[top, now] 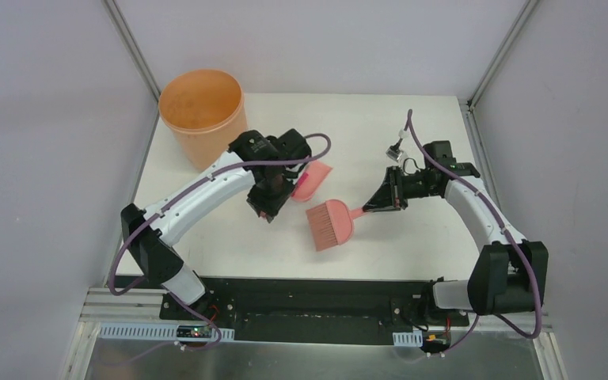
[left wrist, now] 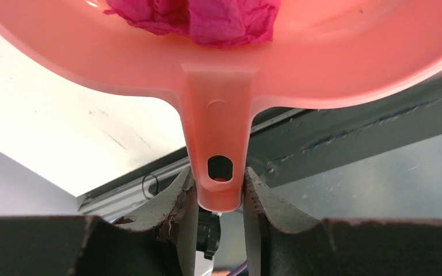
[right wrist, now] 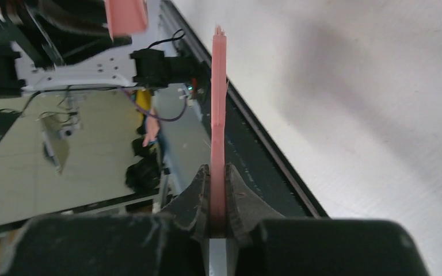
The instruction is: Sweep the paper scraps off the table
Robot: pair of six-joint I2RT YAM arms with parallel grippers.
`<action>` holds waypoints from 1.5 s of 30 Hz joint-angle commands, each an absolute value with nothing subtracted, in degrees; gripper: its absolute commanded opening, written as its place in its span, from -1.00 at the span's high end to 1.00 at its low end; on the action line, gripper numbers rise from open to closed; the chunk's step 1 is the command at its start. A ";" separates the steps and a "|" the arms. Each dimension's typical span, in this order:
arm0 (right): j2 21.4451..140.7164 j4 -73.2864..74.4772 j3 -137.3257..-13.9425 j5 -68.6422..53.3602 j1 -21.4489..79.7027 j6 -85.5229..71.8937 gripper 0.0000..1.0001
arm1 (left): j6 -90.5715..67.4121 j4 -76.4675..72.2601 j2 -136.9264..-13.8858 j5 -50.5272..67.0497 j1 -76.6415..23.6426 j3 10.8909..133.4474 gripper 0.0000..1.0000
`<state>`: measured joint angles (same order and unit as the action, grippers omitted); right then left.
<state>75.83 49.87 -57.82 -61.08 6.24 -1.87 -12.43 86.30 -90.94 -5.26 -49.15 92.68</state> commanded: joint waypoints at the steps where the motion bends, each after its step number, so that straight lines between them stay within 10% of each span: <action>1: 78.40 48.03 -55.77 -78.63 6.24 2.12 1.00 | -10.50 85.36 -90.62 -2.45 -41.96 101.11 1.00; 27: 88.51 60.70 -56.69 -76.99 6.32 19.16 1.00 | -24.37 52.35 -84.91 30.81 -4.32 101.84 1.00; 33: 87.83 60.82 -56.62 -77.08 6.31 19.42 1.00 | -46.60 25.31 -83.31 52.64 4.19 86.08 1.00; 40: 87.41 60.90 -56.69 -77.17 6.24 19.48 1.00 | -97.99 -46.56 -86.47 55.25 5.10 62.84 1.00; 45: 87.23 60.90 -56.67 -77.08 6.31 19.53 1.00 | -102.48 -51.64 -86.86 54.89 5.19 61.37 1.00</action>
